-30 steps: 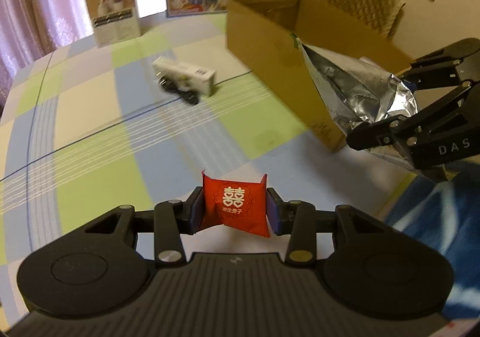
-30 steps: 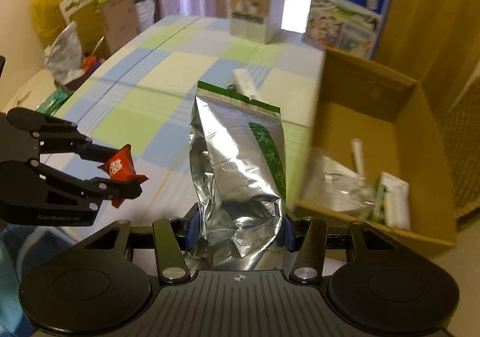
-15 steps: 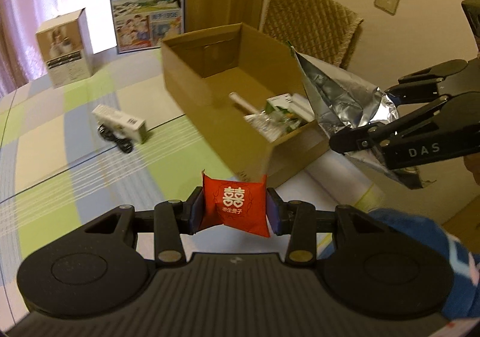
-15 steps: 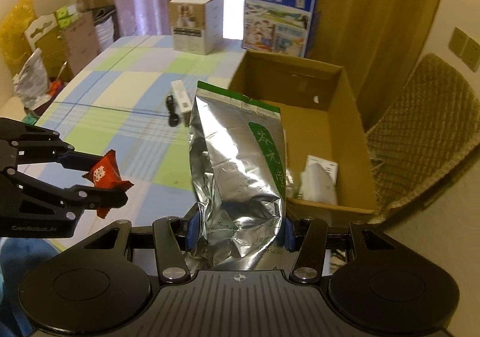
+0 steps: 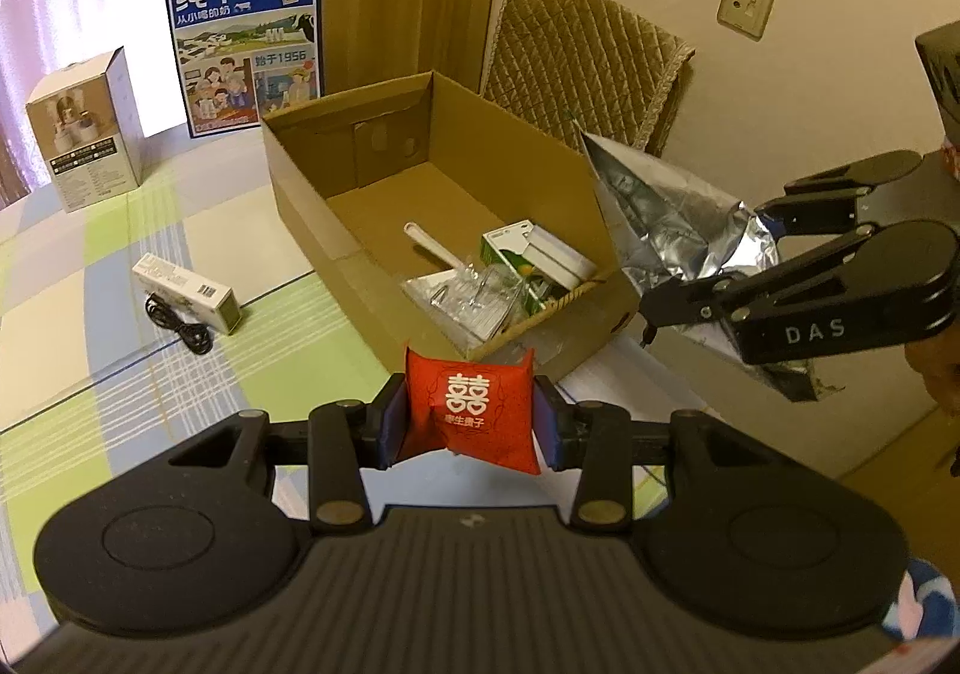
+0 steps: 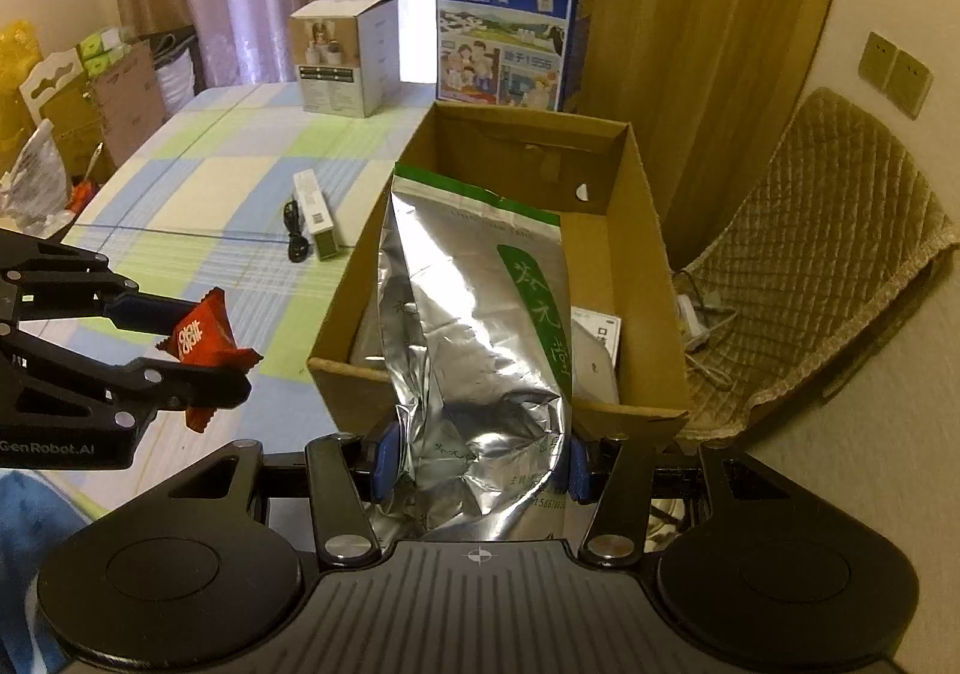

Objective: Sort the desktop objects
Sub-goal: 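Carry the candy packet with the left tool while the right tool carries the tea bag to the cardboard box, then open the left tool to drop the red candy packet into the cardboard box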

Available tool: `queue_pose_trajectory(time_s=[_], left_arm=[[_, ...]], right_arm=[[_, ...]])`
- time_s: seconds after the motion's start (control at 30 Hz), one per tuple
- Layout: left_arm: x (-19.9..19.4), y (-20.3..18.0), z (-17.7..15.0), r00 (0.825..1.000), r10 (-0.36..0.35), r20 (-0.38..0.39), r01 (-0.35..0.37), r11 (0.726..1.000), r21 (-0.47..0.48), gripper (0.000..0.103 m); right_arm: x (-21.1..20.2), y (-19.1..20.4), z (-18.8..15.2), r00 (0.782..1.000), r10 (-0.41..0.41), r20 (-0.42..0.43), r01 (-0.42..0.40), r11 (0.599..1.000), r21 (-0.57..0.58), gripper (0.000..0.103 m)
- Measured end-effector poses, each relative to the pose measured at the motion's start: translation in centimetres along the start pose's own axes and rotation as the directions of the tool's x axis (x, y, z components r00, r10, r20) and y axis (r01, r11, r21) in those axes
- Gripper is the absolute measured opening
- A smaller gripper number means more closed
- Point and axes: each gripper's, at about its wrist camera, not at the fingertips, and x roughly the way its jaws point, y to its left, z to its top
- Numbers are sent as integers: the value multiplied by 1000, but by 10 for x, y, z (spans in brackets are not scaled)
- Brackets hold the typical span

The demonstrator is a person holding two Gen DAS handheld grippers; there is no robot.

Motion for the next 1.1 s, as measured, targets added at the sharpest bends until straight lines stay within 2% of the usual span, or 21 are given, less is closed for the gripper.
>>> queue_pose_trajectory(time_s=[0.4, 0.8, 1.1], left_arm=[[17, -3, 40, 1000, -8, 30, 8, 1000, 17, 37], [63, 3, 78, 999, -40, 24, 39, 999, 8, 37], [93, 10, 89, 999, -46, 10, 46, 999, 3, 37]], right_arm=[[6, -37, 33, 999, -19, 28, 18, 998, 58, 49], [39, -60, 59, 999, -36, 12, 35, 997, 69, 49], [65, -66, 68, 999, -38, -13, 39, 997, 66, 49]])
